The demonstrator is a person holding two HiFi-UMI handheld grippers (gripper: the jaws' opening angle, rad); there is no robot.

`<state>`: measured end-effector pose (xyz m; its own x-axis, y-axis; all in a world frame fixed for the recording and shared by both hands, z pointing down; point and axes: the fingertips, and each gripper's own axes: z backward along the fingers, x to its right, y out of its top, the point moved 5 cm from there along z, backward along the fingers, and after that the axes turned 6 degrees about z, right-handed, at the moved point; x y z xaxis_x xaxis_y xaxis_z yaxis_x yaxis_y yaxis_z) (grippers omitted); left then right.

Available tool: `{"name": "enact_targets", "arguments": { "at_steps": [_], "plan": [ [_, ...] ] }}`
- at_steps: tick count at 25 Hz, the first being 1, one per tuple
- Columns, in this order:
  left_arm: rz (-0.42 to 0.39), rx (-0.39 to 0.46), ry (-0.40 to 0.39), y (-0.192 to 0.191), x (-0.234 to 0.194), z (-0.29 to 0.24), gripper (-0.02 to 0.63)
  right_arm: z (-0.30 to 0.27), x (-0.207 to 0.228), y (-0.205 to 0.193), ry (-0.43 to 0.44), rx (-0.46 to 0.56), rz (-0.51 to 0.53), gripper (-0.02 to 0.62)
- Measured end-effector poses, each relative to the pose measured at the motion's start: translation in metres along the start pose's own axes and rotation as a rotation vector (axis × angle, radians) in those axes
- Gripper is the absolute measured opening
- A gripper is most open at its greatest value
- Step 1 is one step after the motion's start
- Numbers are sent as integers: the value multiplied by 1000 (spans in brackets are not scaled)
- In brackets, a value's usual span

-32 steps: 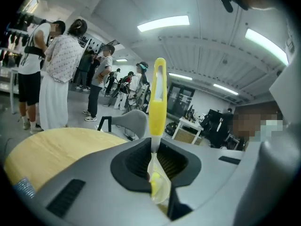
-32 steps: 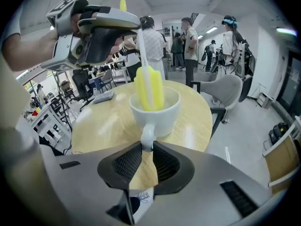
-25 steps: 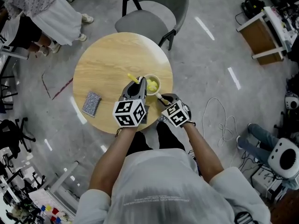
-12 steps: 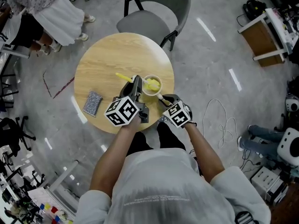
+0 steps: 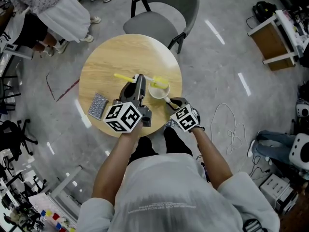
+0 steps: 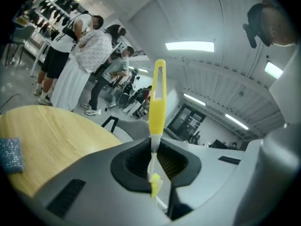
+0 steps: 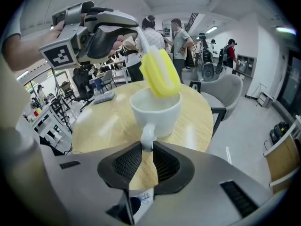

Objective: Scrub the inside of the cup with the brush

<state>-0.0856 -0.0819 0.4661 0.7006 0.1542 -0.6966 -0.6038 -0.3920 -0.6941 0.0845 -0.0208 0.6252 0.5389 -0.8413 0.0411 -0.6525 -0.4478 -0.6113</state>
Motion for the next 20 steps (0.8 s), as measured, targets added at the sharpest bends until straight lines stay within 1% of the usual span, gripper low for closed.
{"name": "enact_targets", "arguments": {
  "at_steps": [2, 4, 6, 10, 13, 17, 20],
  "plan": [
    [-86, -62, 3, -10, 2, -1, 49, 0, -2, 2, -1, 6, -2, 98],
    [-164, -105, 11, -20, 4, -2, 49, 1, -4, 3, 0, 10, -7, 98],
    [-204, -131, 20, -32, 4, -7, 49, 1, -2, 3, -2, 8, -4, 98],
    [-233, -148, 44, -53, -3, -19, 49, -2, -1, 4, -2, 21, 0, 99],
    [-229, -139, 54, -61, -4, -27, 49, -1, -1, 3, 9, 18, -8, 100],
    [-239, -123, 33, -59, 0, -38, 49, -1, 0, 3, 15, 29, -15, 100],
    [-227, -94, 26, -51, 1, -43, 49, -1, 0, 2, 19, 33, -14, 101]
  ]
}}
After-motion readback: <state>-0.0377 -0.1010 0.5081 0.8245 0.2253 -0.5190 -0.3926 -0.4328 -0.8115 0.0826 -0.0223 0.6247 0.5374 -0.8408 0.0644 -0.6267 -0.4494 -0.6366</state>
